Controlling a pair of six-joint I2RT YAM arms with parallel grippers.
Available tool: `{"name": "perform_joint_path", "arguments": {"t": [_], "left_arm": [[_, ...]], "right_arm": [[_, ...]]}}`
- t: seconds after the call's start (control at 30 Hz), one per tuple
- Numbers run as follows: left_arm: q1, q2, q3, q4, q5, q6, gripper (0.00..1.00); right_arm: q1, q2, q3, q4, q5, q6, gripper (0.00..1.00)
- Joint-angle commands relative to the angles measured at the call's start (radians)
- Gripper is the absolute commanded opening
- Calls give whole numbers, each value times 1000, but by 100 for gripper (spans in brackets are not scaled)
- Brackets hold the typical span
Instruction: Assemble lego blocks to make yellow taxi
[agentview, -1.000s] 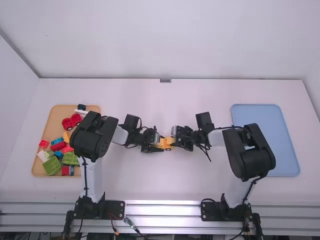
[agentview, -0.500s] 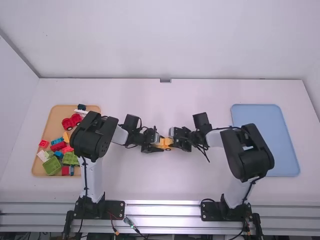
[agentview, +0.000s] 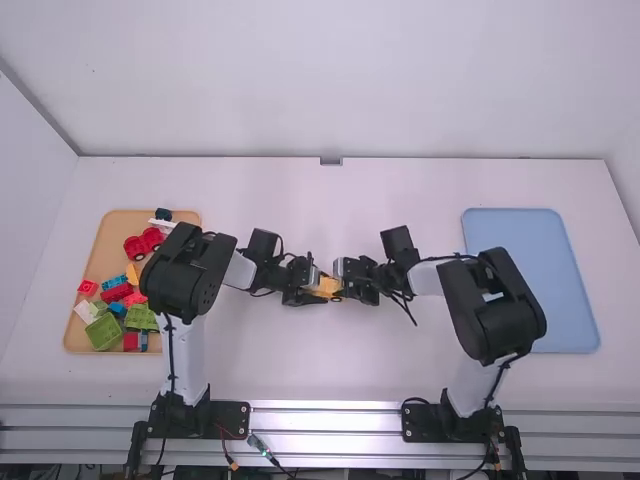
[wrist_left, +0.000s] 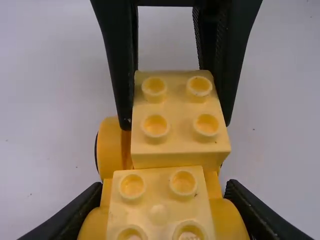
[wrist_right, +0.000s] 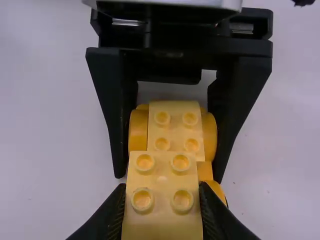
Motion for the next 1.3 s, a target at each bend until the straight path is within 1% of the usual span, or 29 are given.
{"name": "perform_joint_path", "arguments": {"t": [0.0, 0.03, 0.17, 0.5, 0.7, 0.73, 0.77, 0.87, 0.97, 1.07, 1.27], "left_arm": [[-7, 24, 6, -5, 2, 12, 46], [-7, 24, 6, -8, 0, 12, 43], [-7, 24, 4, -15, 0, 19, 40], [-7, 24, 4, -10, -1, 19, 43], [-7, 24, 4, -8, 0, 19, 46], [-7, 24, 4, -8, 0, 19, 46], [-6, 24, 4, -8, 0, 18, 46], [-7, 24, 4, -8, 0, 19, 47], [-6, 24, 4, -8, 0, 19, 47], [-7, 24, 5, -7, 0, 18, 48], [-6, 24, 5, -8, 0, 18, 48]], "right_arm": [[1, -24, -4, -4, -5, -5, 22], [1, -24, -4, 0, -2, -3, 22], [1, -24, -4, 11, 1, 0, 22], [1, -23, -4, 14, 23, 42, 24], [1, -23, -4, 14, 21, 44, 33], [1, -23, -4, 14, 20, 44, 38], [1, -23, -4, 14, 21, 44, 39], [1, -23, -4, 14, 21, 44, 50], [1, -23, -4, 14, 21, 44, 55], [1, -23, -4, 15, 21, 44, 57], [1, -23, -4, 18, 21, 44, 56]]}}
